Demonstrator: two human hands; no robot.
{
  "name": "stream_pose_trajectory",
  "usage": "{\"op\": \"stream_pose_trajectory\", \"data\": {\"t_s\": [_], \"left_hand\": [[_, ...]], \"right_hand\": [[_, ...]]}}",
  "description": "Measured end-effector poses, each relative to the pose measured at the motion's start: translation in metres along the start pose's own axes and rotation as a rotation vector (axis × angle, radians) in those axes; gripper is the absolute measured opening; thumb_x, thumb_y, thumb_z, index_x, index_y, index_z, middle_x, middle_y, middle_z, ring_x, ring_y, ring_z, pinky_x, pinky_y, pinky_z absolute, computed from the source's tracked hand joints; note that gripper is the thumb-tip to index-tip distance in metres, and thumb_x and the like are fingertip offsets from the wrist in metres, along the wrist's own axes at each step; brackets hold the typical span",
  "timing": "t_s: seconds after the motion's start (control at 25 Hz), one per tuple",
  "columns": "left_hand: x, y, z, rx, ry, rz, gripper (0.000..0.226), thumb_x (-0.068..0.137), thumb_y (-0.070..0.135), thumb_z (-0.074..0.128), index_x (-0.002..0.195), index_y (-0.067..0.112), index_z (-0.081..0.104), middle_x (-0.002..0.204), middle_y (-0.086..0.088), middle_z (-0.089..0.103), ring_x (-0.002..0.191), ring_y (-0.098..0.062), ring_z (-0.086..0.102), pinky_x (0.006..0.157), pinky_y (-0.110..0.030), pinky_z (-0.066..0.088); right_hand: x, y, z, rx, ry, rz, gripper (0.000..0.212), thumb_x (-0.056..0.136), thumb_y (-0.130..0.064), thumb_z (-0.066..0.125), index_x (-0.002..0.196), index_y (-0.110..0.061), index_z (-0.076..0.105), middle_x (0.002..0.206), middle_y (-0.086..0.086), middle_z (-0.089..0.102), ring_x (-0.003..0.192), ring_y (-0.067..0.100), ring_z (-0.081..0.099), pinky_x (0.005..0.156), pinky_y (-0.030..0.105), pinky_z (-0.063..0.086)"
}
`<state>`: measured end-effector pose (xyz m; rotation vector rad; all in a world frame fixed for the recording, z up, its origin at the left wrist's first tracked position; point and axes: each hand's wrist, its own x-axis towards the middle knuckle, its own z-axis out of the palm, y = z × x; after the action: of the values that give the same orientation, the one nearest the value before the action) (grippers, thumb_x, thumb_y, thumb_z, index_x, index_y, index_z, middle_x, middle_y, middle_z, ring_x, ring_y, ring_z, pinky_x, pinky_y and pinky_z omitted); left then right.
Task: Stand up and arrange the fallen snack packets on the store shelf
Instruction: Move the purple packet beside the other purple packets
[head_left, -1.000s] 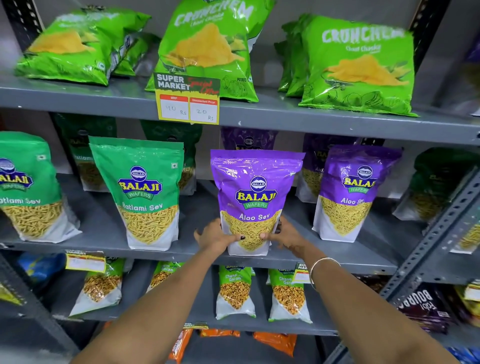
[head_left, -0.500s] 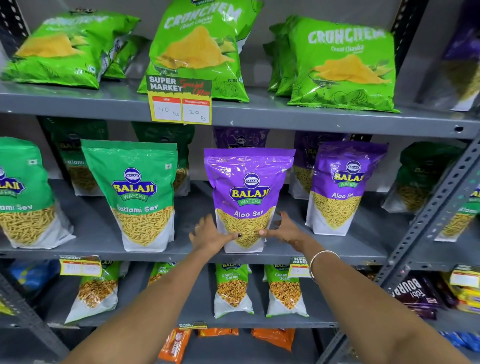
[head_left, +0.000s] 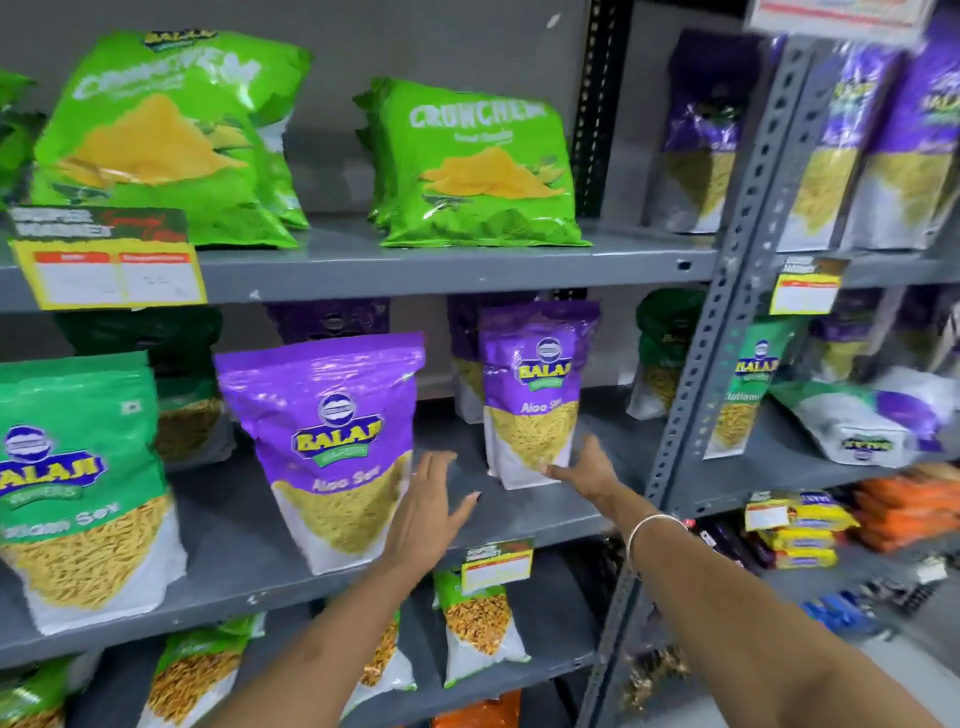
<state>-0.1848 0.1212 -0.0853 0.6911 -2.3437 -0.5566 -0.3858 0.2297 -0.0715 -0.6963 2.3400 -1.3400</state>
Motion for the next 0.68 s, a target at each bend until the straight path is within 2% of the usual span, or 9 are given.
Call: {"op": "stream_pose_trajectory", "data": {"t_s": [0.12,0.2,0.24,0.32,0.4,0.44,0.52,0.6,0.68], "left_hand": [[0.048,0.012,0.048,-0.302,-0.161,-0.346,0.086,0.074,0.020,0.076,0.143,0.000,0.028,0.149,-0.016,0.034,0.139,-0.028,0.035,0.114,-0.035,0.029],[0.076,0.016,0.071,-0.410,-0.182,-0.500,0.103,0.067,0.013,0.082,0.147,0.001,0.019,0.156,-0.014,0.024,0.143,-0.025,0.028,0.117,-0.036,0.026],[0.088,0.016,0.079,-0.476,-0.170,-0.542,0.106,0.063,0.009,0.084,0.147,0.002,0.020,0.155,-0.014,0.026,0.141,-0.024,0.031,0.115,-0.036,0.029],[0.104,0.017,0.094,-0.578,-0.124,-0.595,0.095,0.058,-0.001,0.083,0.139,-0.001,0.033,0.145,-0.016,0.043,0.127,-0.022,0.046,0.099,-0.031,0.042],[0.110,0.021,0.100,-0.604,-0.119,-0.633,0.078,0.063,-0.010,0.077,0.131,-0.003,0.040,0.131,-0.015,0.053,0.112,-0.018,0.051,0.076,-0.024,0.044],[0.112,0.023,0.103,-0.620,-0.113,-0.659,0.074,0.063,-0.010,0.077,0.128,-0.003,0.041,0.129,-0.014,0.054,0.108,-0.017,0.050,0.072,-0.025,0.044],[0.116,0.021,0.108,-0.645,-0.069,-0.683,0.072,0.058,-0.005,0.081,0.118,0.002,0.044,0.130,-0.020,0.054,0.104,-0.019,0.050,0.077,-0.028,0.046],[0.114,0.020,0.112,-0.623,-0.037,-0.714,0.058,0.063,-0.010,0.077,0.110,0.005,0.046,0.130,-0.025,0.056,0.102,-0.020,0.052,0.087,-0.037,0.048],[0.108,0.020,0.113,-0.585,-0.037,-0.747,0.046,0.064,-0.009,0.077,0.095,0.012,0.050,0.127,-0.026,0.058,0.100,-0.021,0.055,0.097,-0.043,0.048]], "right_hand": [[0.045,0.016,-0.028,0.055,-0.081,-0.023,0.106,0.061,-0.022,0.085,0.141,0.000,0.020,0.144,0.020,0.041,0.131,0.033,0.044,0.109,0.046,0.039],[0.067,0.022,-0.037,0.125,-0.161,-0.050,0.105,0.064,-0.013,0.083,0.143,0.000,0.017,0.147,0.019,0.037,0.136,0.030,0.038,0.113,0.042,0.034],[0.080,0.027,-0.037,0.171,-0.217,-0.059,0.108,0.064,-0.012,0.084,0.145,-0.001,0.013,0.150,0.016,0.032,0.139,0.027,0.034,0.115,0.040,0.031],[0.105,0.034,-0.035,0.194,-0.348,-0.057,0.111,0.065,-0.012,0.082,0.148,-0.006,0.008,0.148,0.007,0.031,0.139,0.022,0.032,0.113,0.034,0.031],[0.122,0.038,-0.032,0.234,-0.431,-0.056,0.100,0.066,-0.005,0.081,0.145,-0.007,0.019,0.141,0.009,0.043,0.131,0.022,0.042,0.102,0.028,0.040],[0.130,0.041,-0.029,0.272,-0.488,-0.087,0.090,0.066,0.000,0.079,0.140,-0.004,0.029,0.136,0.011,0.050,0.125,0.024,0.050,0.095,0.024,0.047],[0.137,0.044,-0.022,0.334,-0.585,-0.112,0.074,0.065,0.008,0.077,0.130,0.000,0.043,0.126,0.016,0.059,0.112,0.028,0.060,0.083,0.021,0.056],[0.139,0.046,-0.018,0.343,-0.563,-0.110,0.074,0.059,0.005,0.080,0.125,0.000,0.047,0.126,0.018,0.061,0.111,0.030,0.061,0.082,0.025,0.056],[0.136,0.049,-0.018,0.331,-0.531,-0.112,0.074,0.058,0.004,0.082,0.124,-0.002,0.049,0.123,0.013,0.063,0.107,0.027,0.062,0.076,0.018,0.057]]}}
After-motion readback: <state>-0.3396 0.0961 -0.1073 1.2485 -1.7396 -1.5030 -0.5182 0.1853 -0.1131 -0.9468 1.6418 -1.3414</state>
